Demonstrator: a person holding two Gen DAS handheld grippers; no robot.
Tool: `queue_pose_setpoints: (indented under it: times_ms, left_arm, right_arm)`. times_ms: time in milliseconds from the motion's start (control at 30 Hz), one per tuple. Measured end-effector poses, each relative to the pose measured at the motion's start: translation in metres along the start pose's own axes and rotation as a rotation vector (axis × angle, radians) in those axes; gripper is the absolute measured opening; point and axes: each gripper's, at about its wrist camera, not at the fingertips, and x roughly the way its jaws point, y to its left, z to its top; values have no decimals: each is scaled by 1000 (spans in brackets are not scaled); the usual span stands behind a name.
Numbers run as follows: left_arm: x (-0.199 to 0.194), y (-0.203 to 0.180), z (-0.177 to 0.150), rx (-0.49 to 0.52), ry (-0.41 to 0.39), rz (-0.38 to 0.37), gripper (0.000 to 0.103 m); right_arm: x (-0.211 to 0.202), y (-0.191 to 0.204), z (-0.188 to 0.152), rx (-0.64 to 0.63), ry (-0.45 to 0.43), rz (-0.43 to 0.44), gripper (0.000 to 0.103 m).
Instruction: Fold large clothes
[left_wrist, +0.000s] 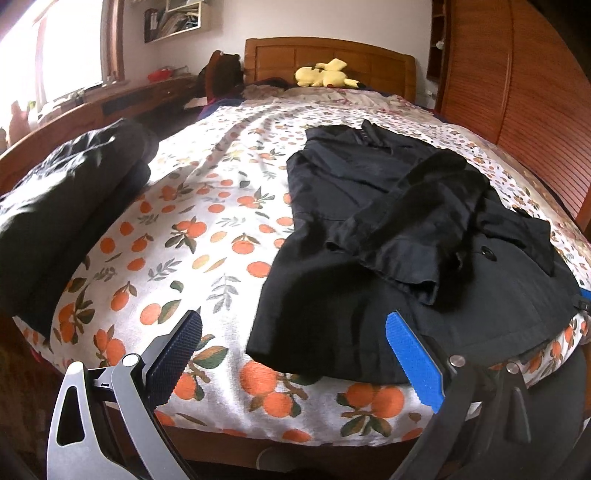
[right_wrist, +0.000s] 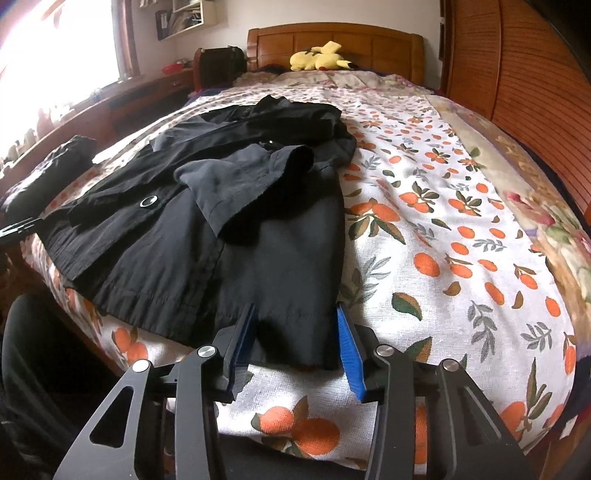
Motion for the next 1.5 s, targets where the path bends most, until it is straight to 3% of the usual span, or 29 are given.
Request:
queue_pose_setpoints:
  times_ms: [133,300,433,533,600,700,867,1033,1267,1500]
  left_arm:
    - [6,9,-1,-24,11,-5,95]
    - [15,15,-7,-47,48,-42,68]
    - [17,15,-12,-41,46,-50,62]
    - [16,15,-11,-47,43,-79,42]
    - [14,14,-10,-43,42,-101,21]
    - [11,10,-5,-31,43,-95,10]
    - [-7,6,4,-23,4,-123,5]
    - [-43,-1,21,-23,-88,-156,4]
    - [-117,-24,50,25,-221,-167,4]
    - [-195,-40,48,55,-339,-165,4]
  right_arm:
    - [1,1,0,0,1,-2,42]
    - [2,2,0,4,1,1,43]
    - [3,1,0,0,2,-1,43]
    - [5,4,1,1,4,2,42]
    - [6,5,1,4,3,4,30]
    - [5,6,6,26,-7,36,20]
    - [-10,10,19,29,-59,51,12]
    - [-40,19,36,-5,-156,42,9]
    - [-101,23,62,-33,-282,36,8]
    - [-168,36,65,-115,-361,6,7]
